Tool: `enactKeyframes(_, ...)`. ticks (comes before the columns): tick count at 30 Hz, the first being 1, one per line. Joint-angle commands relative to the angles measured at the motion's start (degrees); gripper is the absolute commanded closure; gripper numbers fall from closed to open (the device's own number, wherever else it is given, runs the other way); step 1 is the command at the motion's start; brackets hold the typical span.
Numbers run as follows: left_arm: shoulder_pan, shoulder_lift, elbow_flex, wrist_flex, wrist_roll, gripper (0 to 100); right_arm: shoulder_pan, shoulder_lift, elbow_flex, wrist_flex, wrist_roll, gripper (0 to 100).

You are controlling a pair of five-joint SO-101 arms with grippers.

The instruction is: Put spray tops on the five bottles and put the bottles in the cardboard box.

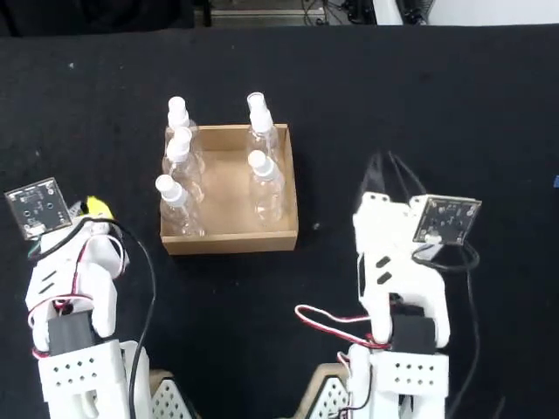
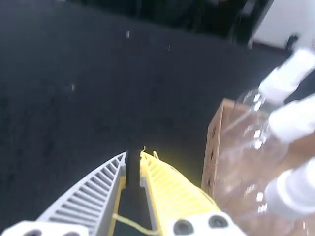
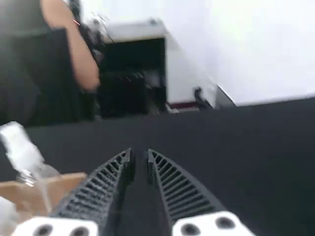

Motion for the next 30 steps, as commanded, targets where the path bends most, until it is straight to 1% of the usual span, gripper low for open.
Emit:
enactKeyframes(1, -0.7, -0.9, -4.3, 5.5, -0.4, 97, 2.3, -5.8, 1.9, 6.8, 0.6, 98.8)
enactKeyframes(4, -0.7, -0.9, -4.0, 8.5, -0.4, 97, 1.3, -11.8, 2.4, 16.8, 0.7, 98.8)
enactKeyframes(6, -0.7, -0.9, -3.6, 9.6, -0.4, 97, 0.3, -16.2, 4.1, 20.9, 0.7, 98.7)
enactKeyframes(9, -0.6, -0.9, -4.6, 13.7, -0.4, 97, -0.4, -21.0, 10.1, 22.6, 0.7, 98.7)
enactKeyframes(12, -0.6, -2.2, -6.2, 19.1, -0.7, 97, 0.1, -19.1, 11.6, 24.5, 0.7, 98.7)
enactKeyframes(15, -0.2, -6.7, -4.9, 23.2, -5.2, 97, -0.1, -19.5, 11.8, 28.6, 0.7, 98.7)
enactKeyframes(18, 1.5, -14.0, 0.7, 24.4, -9.4, 97, -0.1, -20.2, 11.8, 33.8, 0.7, 98.7)
enactKeyframes(21, 3.3, -20.6, 6.6, 25.0, -9.6, 97, 0.1, -20.2, 11.8, 38.6, 0.7, 98.7)
enactKeyframes(26, 4.9, -17.6, 10.2, 25.0, -9.6, 97, 0.1, -20.4, 11.7, 53.4, 0.7, 98.7)
enactKeyframes(27, 4.9, -17.8, 10.8, 25.0, -9.6, 97, 0.1, -19.9, 11.7, 52.1, 0.7, 98.7)
enactKeyframes(30, 5.1, -19.2, 13.0, 25.0, -9.7, 97, 0.1, -20.2, 11.8, 52.7, 0.7, 98.7)
